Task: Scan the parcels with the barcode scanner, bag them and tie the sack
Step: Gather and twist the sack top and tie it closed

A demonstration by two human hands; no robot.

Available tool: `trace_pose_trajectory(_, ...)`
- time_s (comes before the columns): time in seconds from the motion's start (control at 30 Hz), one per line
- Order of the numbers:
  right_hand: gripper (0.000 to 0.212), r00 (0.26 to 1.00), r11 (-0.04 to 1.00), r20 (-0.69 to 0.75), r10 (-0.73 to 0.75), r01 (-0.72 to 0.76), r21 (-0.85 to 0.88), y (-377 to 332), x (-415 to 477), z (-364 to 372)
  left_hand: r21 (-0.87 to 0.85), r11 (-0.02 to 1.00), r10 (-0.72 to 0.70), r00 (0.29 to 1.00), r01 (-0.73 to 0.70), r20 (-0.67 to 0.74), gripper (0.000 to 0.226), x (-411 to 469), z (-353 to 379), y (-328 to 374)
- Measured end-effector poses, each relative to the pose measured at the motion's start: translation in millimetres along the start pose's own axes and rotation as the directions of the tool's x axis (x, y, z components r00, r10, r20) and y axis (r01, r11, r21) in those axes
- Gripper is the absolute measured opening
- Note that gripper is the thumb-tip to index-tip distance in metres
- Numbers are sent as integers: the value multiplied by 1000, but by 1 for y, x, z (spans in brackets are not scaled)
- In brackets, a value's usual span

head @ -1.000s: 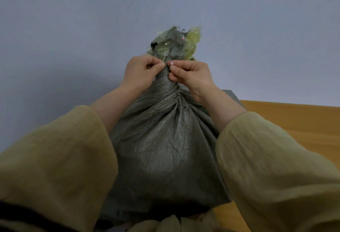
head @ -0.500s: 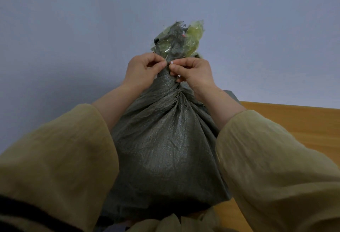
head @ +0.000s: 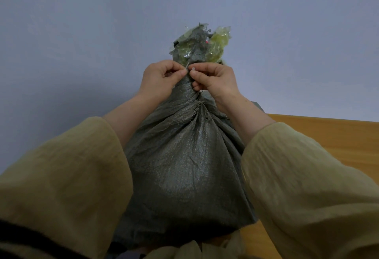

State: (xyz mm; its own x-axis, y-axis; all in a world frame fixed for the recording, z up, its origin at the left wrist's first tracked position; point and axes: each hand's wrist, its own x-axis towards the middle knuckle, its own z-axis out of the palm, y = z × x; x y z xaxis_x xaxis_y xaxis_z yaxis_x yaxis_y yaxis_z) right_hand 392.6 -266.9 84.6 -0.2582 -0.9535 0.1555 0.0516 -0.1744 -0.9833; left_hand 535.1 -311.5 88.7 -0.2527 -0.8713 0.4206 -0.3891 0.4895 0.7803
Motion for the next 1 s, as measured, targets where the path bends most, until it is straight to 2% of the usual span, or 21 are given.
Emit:
trace_pose_trajectory(0.1,10,1000,999,12,-3,2,36,-2,-1,0,118,988,106,994,-102,-24,5,-2,-1,0)
trace_pose_trajectory(0.2,8,1000,999,18,-5,4,52,-3,-1,-1,128,984,129,992,-127,-5,6,-3,-1,1)
trace_pose_trajectory(0.37,14,1000,999,3,-17,16,37,0,-3,-3,-28,1000,-8,998,10,60,4,-3,-1,7)
trace_pose_trajectory(0.5,17,1000,998,-6,-27,27,59,-1,-5,-4,-117,992,-43,997,50,63,5,-2,-1,9)
trace_pose_trajectory(0.9,21,1000,992,1,-3,3,126,0,-7,-1,-193,967,-159,985,169,69,10,2,-3,12)
trace_pose_trajectory(1.0,12,1000,995,-17,2,0,104,0,-6,0,-212,960,-168,982,183,84,8,1,-4,13)
